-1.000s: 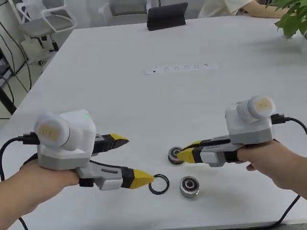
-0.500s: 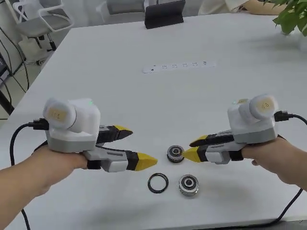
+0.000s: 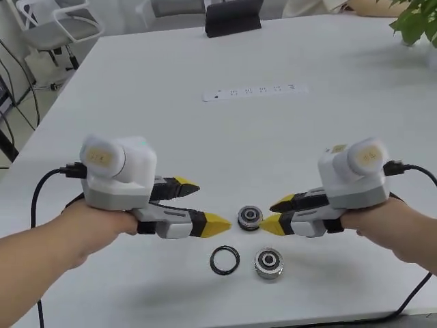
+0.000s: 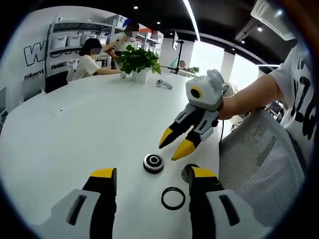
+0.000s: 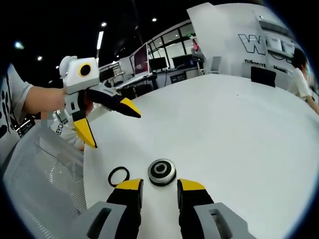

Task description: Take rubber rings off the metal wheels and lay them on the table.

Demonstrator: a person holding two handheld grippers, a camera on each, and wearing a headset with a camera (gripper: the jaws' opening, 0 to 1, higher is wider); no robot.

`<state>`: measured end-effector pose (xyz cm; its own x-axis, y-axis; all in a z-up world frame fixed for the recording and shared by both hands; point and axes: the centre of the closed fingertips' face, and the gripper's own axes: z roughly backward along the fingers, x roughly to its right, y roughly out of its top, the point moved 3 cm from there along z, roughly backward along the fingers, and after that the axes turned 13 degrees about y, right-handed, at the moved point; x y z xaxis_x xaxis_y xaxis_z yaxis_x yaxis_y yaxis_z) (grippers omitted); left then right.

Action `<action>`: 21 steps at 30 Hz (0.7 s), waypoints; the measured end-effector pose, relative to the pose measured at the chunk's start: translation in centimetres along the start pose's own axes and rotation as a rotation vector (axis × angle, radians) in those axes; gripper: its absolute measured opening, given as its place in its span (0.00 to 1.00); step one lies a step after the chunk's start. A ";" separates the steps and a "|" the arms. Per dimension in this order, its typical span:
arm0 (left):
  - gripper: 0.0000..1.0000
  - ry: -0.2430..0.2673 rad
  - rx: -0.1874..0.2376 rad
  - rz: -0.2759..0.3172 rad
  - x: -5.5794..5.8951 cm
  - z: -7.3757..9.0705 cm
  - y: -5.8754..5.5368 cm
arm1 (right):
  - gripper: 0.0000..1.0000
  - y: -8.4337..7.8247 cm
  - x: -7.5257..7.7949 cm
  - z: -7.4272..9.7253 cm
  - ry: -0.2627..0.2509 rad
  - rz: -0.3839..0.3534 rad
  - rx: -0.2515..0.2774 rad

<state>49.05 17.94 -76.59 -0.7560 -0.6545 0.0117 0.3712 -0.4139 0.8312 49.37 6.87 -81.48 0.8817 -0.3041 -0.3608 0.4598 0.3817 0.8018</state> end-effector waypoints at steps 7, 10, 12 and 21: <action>0.52 -0.012 -0.008 0.002 0.2 -1.2 -0.1 | 0.25 -0.4 0.4 -0.4 0.000 0.026 -0.023; 0.50 -0.018 -0.015 -0.003 0.3 -1.7 -0.2 | 0.25 -0.6 0.5 -0.5 -0.001 0.036 -0.029; 0.49 -0.023 -0.020 -0.006 0.3 -2.0 -0.4 | 0.25 -0.6 0.5 -0.7 0.001 0.040 -0.032; 0.44 -0.041 -0.028 0.013 0.6 -3.4 -0.4 | 0.23 -0.9 1.0 -1.0 0.000 0.054 -0.041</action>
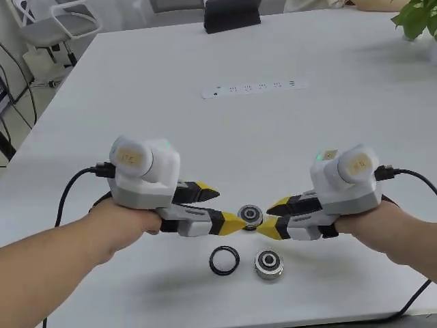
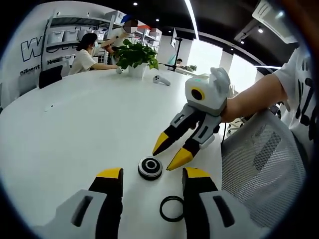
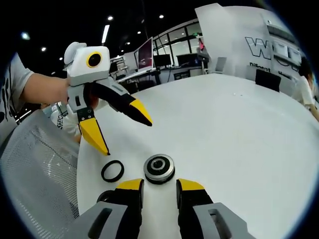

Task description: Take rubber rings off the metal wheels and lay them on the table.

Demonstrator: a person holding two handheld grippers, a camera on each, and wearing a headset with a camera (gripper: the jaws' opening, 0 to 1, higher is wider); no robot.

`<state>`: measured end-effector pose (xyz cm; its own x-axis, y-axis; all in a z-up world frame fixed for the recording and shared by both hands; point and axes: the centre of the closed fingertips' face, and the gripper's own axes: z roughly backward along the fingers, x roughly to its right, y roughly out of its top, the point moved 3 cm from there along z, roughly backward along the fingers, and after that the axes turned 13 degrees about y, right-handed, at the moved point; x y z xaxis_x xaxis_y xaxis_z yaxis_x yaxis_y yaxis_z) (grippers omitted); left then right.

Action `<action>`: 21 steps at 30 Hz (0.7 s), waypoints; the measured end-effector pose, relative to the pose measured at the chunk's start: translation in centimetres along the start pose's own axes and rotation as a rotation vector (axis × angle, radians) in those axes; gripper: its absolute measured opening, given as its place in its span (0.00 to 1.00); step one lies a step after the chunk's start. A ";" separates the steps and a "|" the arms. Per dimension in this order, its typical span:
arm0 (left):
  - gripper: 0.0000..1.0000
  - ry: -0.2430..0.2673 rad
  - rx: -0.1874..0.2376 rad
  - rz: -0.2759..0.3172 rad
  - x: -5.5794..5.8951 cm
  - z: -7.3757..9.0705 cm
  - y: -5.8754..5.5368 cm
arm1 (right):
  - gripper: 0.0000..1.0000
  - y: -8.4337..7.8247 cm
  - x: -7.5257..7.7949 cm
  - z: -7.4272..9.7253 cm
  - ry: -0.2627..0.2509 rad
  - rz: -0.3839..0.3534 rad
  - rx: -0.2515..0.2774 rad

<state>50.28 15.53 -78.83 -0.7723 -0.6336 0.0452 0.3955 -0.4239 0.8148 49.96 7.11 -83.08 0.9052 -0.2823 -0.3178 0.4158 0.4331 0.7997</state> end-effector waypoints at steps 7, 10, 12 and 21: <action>0.40 -0.015 -0.018 -0.009 0.5 -1.0 -0.3 | 0.22 0.0 -0.1 -0.4 0.009 0.019 -0.005; 0.38 -0.016 -0.022 -0.011 0.6 -1.4 -0.4 | 0.21 -0.1 -0.1 -0.6 0.012 0.021 -0.008; 0.37 -0.019 -0.024 -0.011 0.7 -1.7 -0.4 | 0.21 -0.2 -0.1 -0.7 0.011 0.021 -0.011; 0.29 -0.037 -0.033 -0.035 1.5 -2.9 -0.4 | 0.18 -0.4 0.1 -0.6 0.005 0.028 -0.008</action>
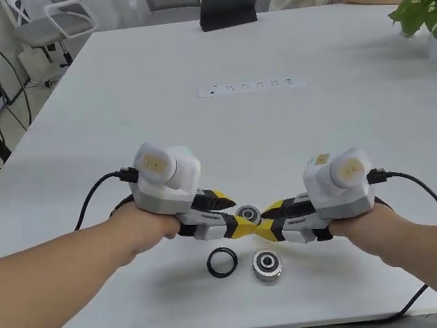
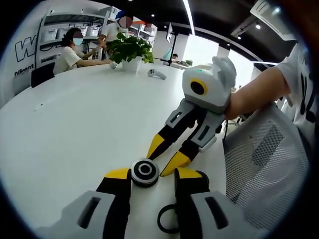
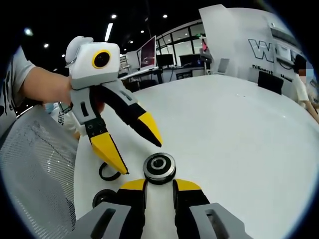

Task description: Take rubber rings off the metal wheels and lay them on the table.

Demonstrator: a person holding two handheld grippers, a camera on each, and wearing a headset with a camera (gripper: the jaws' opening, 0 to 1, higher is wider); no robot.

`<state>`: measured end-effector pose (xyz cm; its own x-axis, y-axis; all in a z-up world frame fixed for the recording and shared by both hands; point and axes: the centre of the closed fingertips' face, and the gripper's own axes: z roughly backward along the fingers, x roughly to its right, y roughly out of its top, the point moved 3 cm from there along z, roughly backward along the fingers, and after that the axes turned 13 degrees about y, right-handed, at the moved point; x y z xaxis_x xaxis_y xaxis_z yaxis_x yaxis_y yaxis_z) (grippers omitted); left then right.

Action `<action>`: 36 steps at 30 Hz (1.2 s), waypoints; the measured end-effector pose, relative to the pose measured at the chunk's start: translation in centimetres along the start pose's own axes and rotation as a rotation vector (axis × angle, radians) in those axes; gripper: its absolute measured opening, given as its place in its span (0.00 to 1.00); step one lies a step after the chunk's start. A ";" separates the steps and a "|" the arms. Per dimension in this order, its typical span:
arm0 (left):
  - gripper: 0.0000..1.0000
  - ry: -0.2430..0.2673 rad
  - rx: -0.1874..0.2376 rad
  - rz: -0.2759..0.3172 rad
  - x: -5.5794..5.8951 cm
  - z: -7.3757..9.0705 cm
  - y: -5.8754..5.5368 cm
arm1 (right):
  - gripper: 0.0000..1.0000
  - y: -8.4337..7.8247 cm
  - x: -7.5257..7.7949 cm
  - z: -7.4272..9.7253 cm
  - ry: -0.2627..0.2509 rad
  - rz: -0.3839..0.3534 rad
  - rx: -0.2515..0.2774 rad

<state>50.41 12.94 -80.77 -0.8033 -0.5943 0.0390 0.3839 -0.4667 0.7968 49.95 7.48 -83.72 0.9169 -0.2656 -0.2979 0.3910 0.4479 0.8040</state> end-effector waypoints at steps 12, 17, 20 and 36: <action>0.20 0.005 -0.019 -0.031 0.1 -0.8 -0.3 | 0.17 0.0 0.0 0.0 -0.001 -0.002 0.010; 0.15 0.022 -0.015 -0.046 -0.3 -1.1 -0.3 | 0.17 0.0 0.0 0.1 -0.002 -0.001 0.012; 0.14 0.031 -0.014 -0.079 -0.2 -1.1 -0.3 | 0.16 0.0 0.0 0.1 -0.003 -0.002 0.012; 0.07 0.089 -0.007 -0.191 -0.3 -1.3 -0.4 | 0.13 0.0 0.1 -0.1 -0.018 -0.001 0.020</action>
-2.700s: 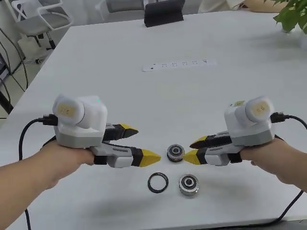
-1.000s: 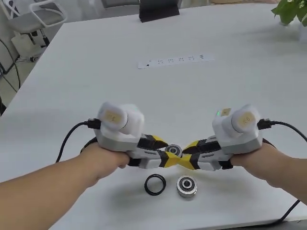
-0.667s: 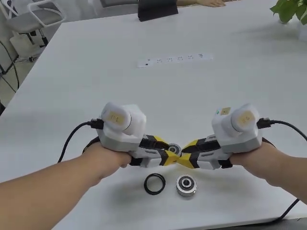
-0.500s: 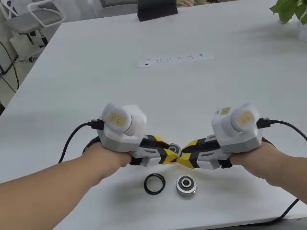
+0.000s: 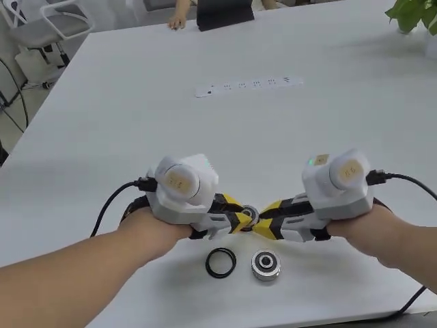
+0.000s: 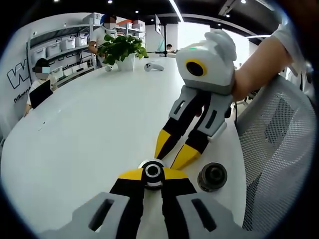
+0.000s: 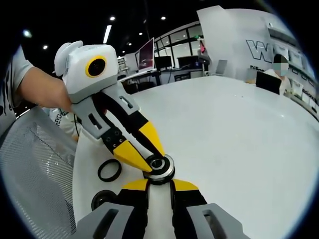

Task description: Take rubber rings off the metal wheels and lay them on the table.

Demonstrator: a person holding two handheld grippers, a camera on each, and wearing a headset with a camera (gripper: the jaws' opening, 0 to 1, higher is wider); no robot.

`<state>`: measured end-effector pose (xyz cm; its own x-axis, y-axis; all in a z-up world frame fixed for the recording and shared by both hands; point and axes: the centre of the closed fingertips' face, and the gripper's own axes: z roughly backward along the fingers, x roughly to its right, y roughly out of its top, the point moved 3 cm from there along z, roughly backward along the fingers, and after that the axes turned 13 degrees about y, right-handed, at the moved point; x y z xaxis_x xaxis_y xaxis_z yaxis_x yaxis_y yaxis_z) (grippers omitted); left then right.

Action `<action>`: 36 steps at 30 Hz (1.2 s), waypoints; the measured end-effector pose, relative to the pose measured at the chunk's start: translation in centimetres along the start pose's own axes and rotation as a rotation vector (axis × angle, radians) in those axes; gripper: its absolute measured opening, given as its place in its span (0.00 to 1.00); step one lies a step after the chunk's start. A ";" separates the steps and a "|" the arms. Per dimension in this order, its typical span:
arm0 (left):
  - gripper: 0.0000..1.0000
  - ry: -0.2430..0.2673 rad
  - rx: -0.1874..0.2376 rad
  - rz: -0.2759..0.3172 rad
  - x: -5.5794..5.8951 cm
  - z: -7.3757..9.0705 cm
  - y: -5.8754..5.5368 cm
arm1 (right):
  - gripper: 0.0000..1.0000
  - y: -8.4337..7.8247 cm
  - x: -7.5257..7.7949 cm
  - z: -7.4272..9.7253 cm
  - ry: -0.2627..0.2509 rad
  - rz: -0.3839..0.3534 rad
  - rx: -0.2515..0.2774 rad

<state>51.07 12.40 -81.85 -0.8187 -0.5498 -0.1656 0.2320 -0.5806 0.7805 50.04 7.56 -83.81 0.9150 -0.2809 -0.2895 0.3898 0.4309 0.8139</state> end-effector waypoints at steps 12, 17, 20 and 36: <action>0.07 0.014 0.006 0.011 0.1 0.0 0.0 | 0.00 -0.2 0.2 0.3 -0.025 -0.026 -0.008; 0.07 0.019 0.005 0.014 0.0 0.0 0.0 | 0.00 -0.3 0.3 0.4 -0.025 -0.082 0.015; 0.07 0.022 0.003 0.015 0.1 0.0 0.0 | 0.00 -0.3 0.5 0.5 -0.027 -0.186 0.060; 0.07 0.038 0.004 0.026 0.2 -0.1 0.0 | 0.00 -0.2 0.4 1.3 0.000 -0.336 0.159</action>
<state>50.98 12.22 -81.97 -0.7916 -0.5874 -0.1683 0.2508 -0.5635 0.7871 50.18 6.24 -83.47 0.7385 -0.3840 -0.5542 0.6477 0.1756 0.7414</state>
